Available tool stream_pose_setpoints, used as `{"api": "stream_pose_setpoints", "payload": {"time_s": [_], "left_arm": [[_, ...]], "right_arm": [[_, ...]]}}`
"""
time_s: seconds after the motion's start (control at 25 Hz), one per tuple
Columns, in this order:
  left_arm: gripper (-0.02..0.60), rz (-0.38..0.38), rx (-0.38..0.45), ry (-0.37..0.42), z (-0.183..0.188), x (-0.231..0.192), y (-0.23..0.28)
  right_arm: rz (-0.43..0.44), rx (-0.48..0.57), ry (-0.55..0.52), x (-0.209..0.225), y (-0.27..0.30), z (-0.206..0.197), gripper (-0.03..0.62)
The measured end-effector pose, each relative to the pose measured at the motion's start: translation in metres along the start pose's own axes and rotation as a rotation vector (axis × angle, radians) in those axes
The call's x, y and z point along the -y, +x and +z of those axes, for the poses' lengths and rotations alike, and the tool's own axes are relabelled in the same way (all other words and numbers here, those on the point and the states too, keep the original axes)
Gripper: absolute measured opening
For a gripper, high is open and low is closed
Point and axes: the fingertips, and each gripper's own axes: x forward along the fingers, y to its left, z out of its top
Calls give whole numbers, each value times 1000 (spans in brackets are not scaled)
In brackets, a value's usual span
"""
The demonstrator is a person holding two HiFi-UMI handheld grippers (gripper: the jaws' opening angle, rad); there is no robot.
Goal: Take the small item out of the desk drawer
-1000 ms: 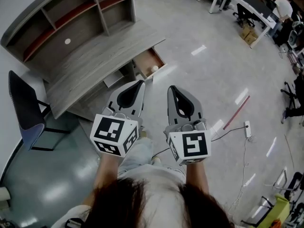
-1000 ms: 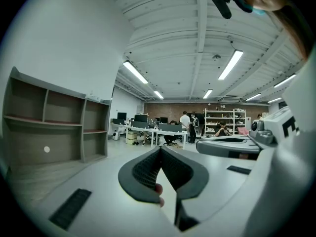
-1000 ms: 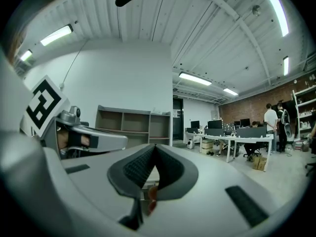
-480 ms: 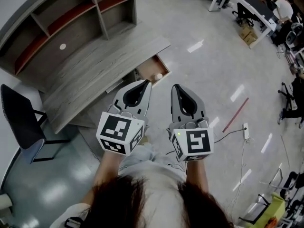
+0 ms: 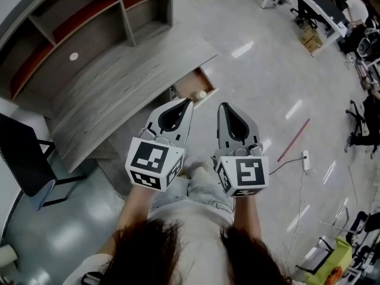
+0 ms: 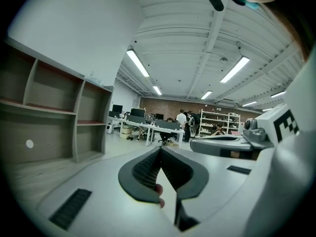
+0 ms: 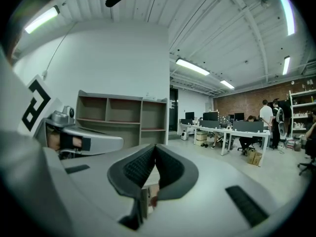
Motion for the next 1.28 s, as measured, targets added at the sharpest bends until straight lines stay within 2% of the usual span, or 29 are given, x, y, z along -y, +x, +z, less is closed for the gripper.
{"api": "stream_pose_setpoints", "payload": {"time_s": [0.16,0.6,0.88,1.28], "left_arm": [[12,10,-16,-14,-10,-13,12],[12,52,-43,-14,-29,-42,80],[12,94,-56,-26,-49,-65,129],[12,148,-95,-58,-87,-97,174]], "right_arm": [[-14,-32,-41,9,16,-12,28],[51,-86,-83,38,81,-44,28],[127,-143,-79,62,126,-84,28],[180,-199,-77,86,179,-138,29]]}}
